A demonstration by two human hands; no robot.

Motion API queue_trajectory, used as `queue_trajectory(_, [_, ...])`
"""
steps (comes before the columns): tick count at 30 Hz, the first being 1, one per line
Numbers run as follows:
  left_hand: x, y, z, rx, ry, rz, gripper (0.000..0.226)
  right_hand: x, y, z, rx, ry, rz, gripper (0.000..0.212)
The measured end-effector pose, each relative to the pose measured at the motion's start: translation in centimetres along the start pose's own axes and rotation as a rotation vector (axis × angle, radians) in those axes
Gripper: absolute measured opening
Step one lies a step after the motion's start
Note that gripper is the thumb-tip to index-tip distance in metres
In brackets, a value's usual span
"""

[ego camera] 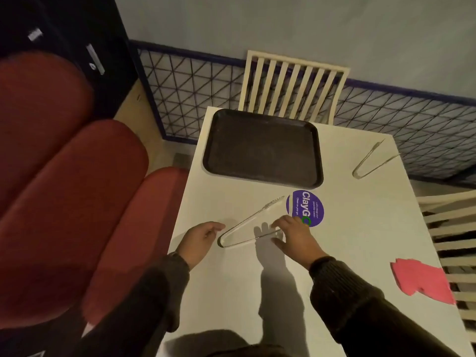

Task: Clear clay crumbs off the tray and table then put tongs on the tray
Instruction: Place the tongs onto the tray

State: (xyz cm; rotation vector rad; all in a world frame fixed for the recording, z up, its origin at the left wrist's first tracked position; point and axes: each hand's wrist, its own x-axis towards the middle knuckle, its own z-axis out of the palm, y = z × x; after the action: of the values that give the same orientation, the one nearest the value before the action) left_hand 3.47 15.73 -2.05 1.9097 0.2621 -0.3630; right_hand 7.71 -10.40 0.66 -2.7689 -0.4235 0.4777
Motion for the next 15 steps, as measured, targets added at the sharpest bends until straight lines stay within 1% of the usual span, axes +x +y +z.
queue_trajectory(2, [0.9,-0.5,-0.1,-0.019,-0.001,-0.007,0.045,1.8,-0.1,-0.1,-0.143,-0.071,-0.066,0.055])
queue_trajectory(5, [1.9,-0.8,-0.1,-0.037,-0.002,-0.027,0.037,4.5,0.6,-0.4,-0.389,-0.232,-0.156,0.091])
queue_trajectory(7, [2.5,-1.1,-0.1,-0.023,-0.014,-0.031,0.033,6.2,1.1,-0.4,-0.527,-0.330,-0.205,0.108])
queue_trajectory(8, [2.8,-1.2,-0.2,-0.008,-0.019,-0.026,0.033,6.9,1.4,-0.5,-0.599,-0.365,-0.227,0.114])
queue_trajectory(9, [3.0,-1.3,-0.3,0.004,-0.022,-0.022,0.033,7.5,1.5,-0.5,-0.670,-0.393,-0.250,0.116])
queue_trajectory(11, [3.3,-1.2,-0.5,0.016,-0.019,-0.023,0.034,8.4,1.6,-0.9,-0.770,-0.426,-0.302,0.113])
queue_trajectory(15, [3.5,-1.0,-0.8,0.018,0.003,-0.011,0.033,9.3,1.8,-1.1,-0.713,-0.431,-0.338,0.093])
